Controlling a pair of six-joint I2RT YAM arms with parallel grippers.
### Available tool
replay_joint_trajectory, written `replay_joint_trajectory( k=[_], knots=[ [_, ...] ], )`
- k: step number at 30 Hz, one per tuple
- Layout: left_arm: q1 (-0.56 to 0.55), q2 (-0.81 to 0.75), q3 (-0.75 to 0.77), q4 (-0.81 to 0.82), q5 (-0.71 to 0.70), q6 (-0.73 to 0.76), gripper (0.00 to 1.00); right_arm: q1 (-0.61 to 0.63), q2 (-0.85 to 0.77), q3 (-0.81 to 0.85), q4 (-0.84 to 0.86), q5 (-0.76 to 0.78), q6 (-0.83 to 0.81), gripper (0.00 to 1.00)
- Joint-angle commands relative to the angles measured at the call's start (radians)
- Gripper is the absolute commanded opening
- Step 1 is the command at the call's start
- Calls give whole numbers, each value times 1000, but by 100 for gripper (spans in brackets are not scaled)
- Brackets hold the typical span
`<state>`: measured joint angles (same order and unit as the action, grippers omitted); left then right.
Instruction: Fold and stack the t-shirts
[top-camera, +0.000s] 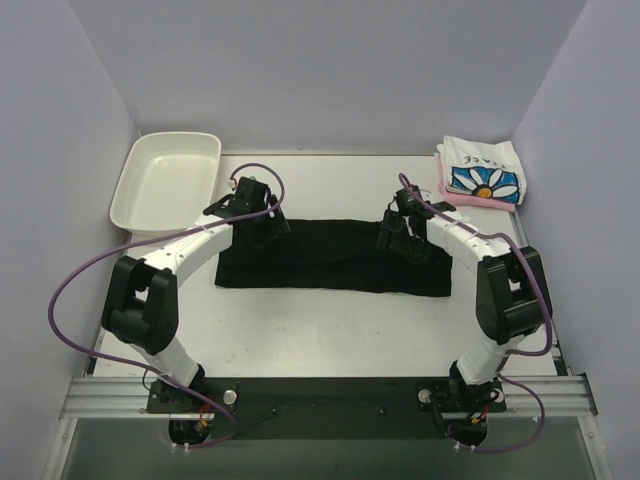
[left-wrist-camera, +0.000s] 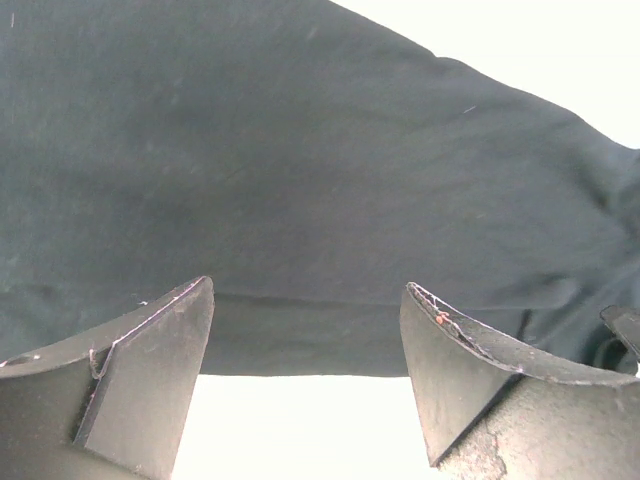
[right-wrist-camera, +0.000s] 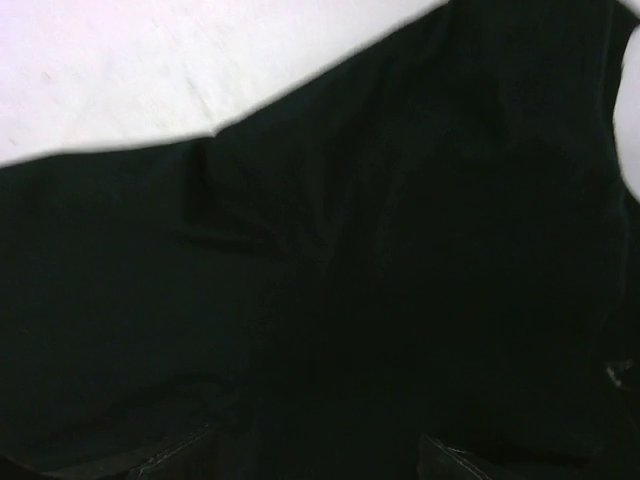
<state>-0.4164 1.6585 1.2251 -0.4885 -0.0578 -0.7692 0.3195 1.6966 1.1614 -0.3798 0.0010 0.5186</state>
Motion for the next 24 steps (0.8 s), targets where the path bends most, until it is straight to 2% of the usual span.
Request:
replay_joint_trajectory(
  k=[1, 10, 14, 18, 24],
  knots=[
    [4, -35, -42, 30, 6, -10, 85, 10, 5, -58, 33, 5, 8, 78],
    [-1, -52, -84, 44, 9, -18, 85, 46, 21, -118, 50, 17, 20, 78],
    [-1, -55, -90, 48, 10, -19, 85, 70, -12, -144, -4, 126, 29, 77],
    [-2, -59, -90, 48, 15, -24, 85, 107, -93, -163, -114, 253, 80, 76],
    [-16, -69, -99, 54, 13, -31, 85, 131, -230, -226, -192, 298, 141, 77]
  ],
)
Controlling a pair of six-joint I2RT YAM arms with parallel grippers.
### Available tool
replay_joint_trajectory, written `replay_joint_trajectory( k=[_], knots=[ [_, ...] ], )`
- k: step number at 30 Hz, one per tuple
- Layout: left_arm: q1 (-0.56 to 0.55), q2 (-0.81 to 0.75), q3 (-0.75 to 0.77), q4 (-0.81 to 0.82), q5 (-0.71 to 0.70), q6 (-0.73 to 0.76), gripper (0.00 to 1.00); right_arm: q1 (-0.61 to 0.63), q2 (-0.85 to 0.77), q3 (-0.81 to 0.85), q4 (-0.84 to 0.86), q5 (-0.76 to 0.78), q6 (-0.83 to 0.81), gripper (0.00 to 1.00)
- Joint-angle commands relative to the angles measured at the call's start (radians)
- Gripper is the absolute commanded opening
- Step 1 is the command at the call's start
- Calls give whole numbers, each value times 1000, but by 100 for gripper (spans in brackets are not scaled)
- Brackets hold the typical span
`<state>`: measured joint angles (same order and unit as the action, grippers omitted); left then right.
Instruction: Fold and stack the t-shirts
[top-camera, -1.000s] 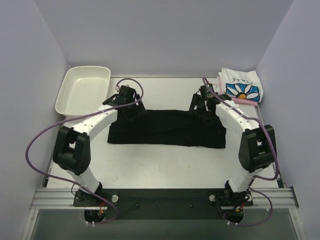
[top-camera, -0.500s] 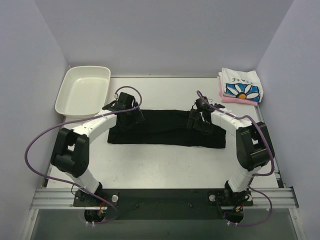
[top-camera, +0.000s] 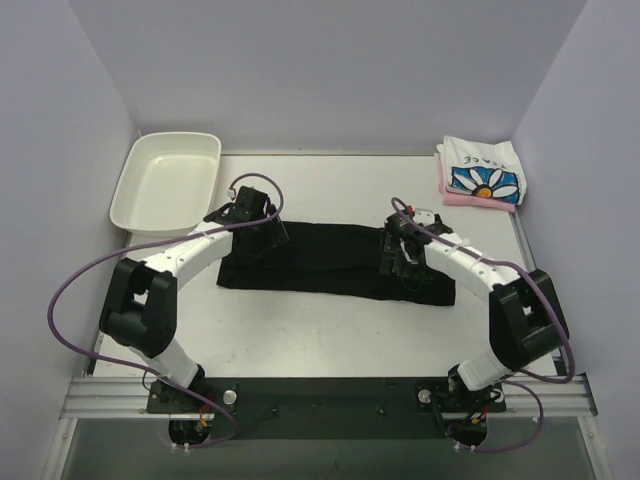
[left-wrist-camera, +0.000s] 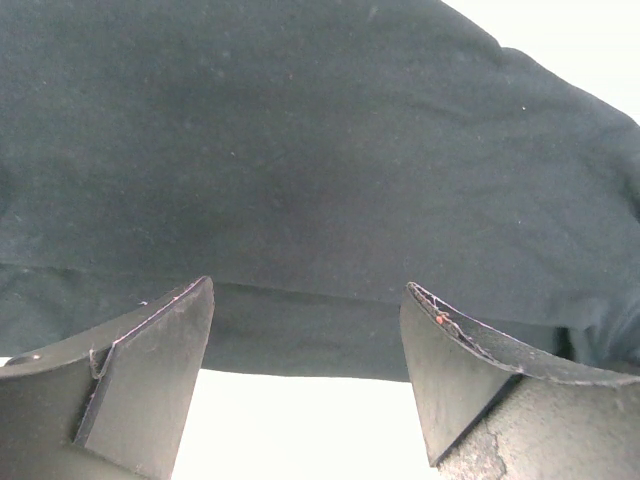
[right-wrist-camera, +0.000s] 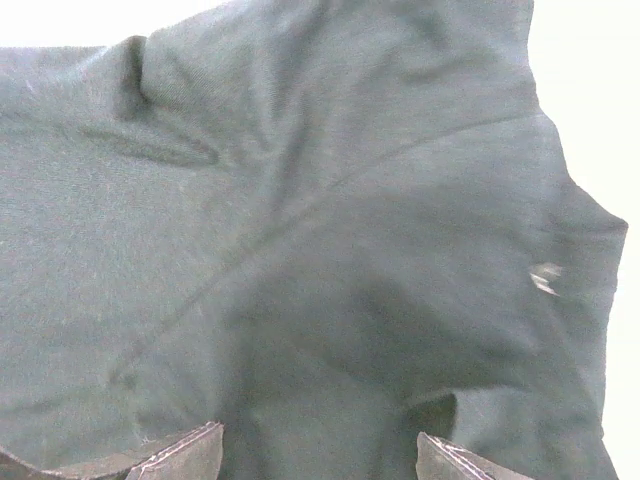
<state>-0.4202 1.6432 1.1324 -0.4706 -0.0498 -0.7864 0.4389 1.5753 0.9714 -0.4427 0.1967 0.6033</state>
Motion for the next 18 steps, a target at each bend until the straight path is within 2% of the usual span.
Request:
replay_joint_trajectory(
  k=[1, 11, 15, 18],
  knots=[
    [-15, -60, -11, 38, 4, -14, 85, 18, -124, -45, -137, 109, 64, 77],
    [-19, -109, -49, 33, -10, -11, 85, 69, -236, -184, -172, 135, 167, 77],
    [-19, -120, -52, 32, -10, -8, 85, 67, -247, -148, -185, 211, 176, 77],
    [-19, -128, -48, 21, -16, -5, 85, 58, -219, -62, -205, 268, 144, 78]
  ],
)
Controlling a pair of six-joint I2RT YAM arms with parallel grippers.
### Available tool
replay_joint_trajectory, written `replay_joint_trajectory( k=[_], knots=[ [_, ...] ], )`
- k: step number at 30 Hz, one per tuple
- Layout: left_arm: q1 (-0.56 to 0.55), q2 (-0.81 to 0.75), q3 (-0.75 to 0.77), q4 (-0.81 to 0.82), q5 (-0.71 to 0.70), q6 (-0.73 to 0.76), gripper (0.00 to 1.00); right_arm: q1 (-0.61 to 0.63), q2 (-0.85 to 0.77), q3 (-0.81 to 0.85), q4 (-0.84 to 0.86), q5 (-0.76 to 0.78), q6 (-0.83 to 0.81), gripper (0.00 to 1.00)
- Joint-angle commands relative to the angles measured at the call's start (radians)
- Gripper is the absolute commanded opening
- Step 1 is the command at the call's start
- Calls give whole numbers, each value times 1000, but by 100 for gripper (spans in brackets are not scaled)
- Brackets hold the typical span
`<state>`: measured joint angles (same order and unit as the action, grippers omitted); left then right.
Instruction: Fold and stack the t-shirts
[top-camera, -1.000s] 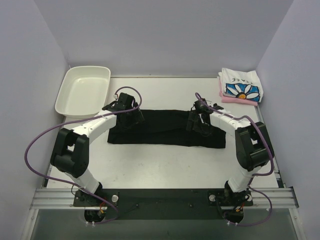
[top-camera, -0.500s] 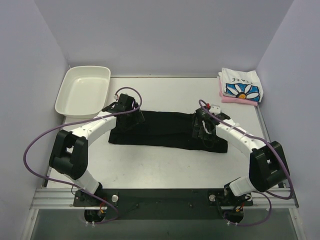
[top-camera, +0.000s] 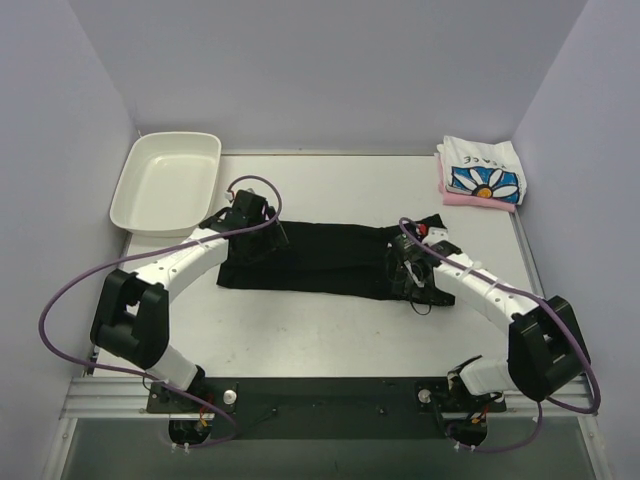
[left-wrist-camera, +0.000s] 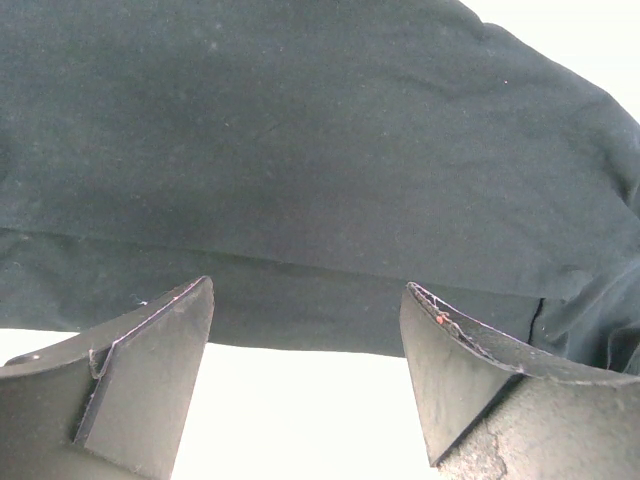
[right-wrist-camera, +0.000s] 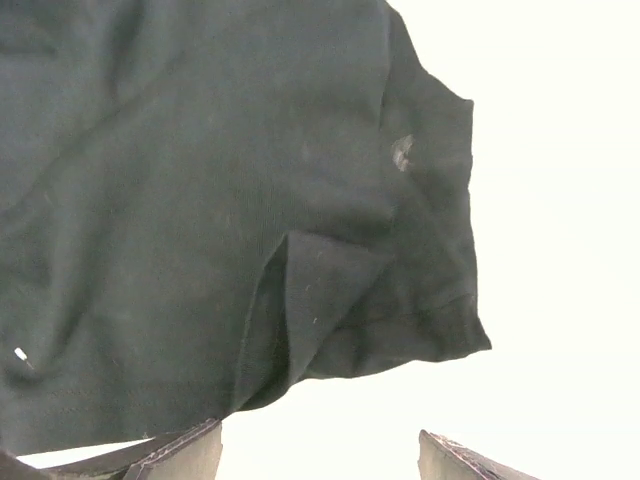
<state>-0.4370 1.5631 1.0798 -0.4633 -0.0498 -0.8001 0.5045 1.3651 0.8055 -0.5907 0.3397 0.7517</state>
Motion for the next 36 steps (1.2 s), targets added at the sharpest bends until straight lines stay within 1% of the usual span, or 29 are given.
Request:
replay_joint_trajectory(
  k=[1, 2, 8, 13, 19, 27, 32, 36],
  knots=[
    [-2, -51, 5, 11, -16, 9, 85, -23, 5, 127, -63, 130, -17, 78],
    [-2, -51, 5, 9, -16, 12, 85, -30, 32, 174, -67, 133, -37, 78],
    [-2, -55, 12, -3, -19, 19, 85, -80, 159, 299, -72, 137, -90, 78],
    [0, -55, 15, -15, -24, 29, 85, -122, 261, 325, -72, 142, -92, 78],
    [1, -52, 6, -5, -16, 27, 85, -144, 305, 310, -61, 142, -98, 78],
    [1, -34, -8, 15, -9, 22, 85, -147, 278, 218, -67, 154, -69, 78],
    [0, -31, -18, 32, -4, 18, 85, -147, 233, 170, -107, 170, -25, 78],
    [0, -35, -32, 37, -1, 15, 85, -147, 163, 136, -144, 170, 6, 78]
  ],
)
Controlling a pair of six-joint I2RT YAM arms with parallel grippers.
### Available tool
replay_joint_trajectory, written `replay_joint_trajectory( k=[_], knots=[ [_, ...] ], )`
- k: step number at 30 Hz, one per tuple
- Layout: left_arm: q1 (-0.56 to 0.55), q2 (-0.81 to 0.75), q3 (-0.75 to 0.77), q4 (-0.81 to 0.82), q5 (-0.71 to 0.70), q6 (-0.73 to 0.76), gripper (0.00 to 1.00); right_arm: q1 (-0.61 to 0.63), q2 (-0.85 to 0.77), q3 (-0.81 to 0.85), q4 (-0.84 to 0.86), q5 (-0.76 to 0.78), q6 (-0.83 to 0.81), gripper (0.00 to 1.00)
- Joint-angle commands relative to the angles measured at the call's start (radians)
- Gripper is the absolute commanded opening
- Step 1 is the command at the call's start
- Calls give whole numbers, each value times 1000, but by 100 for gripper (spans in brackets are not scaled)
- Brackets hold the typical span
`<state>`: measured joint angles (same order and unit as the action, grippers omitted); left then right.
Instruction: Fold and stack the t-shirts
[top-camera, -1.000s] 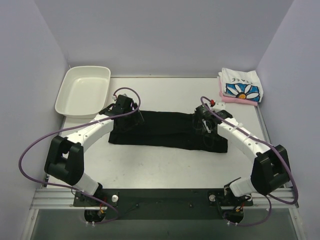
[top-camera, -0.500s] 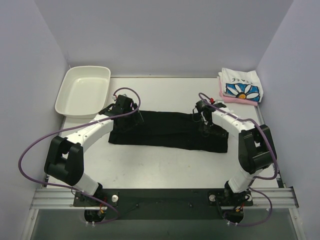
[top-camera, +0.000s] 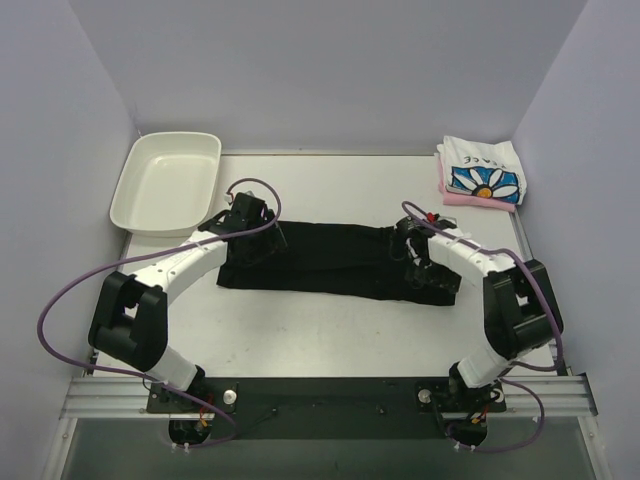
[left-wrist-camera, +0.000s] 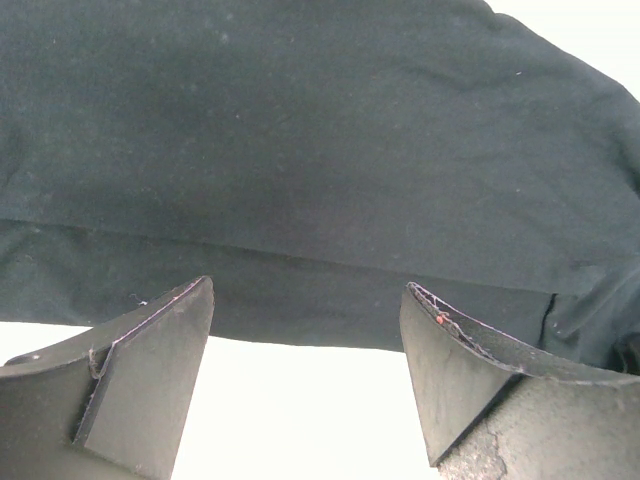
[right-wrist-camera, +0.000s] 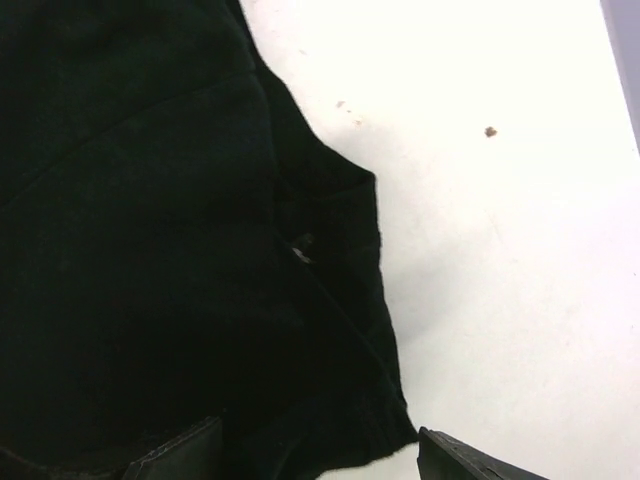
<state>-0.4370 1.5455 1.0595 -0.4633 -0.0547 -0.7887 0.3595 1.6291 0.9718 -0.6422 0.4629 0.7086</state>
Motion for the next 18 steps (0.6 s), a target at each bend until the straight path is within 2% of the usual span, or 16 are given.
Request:
replay_joint_trajectory(
  k=[1, 14, 18],
  knots=[
    [-2, -19, -12, 37, 6, 0, 85, -1, -116, -39, -97, 46, 55, 78],
    [-19, -62, -36, 32, -2, -6, 85, 71, -291, -125, -246, 75, 181, 78],
    [-22, -85, -29, 17, -17, 5, 85, 87, -423, -105, -228, 83, 195, 78]
  ],
)
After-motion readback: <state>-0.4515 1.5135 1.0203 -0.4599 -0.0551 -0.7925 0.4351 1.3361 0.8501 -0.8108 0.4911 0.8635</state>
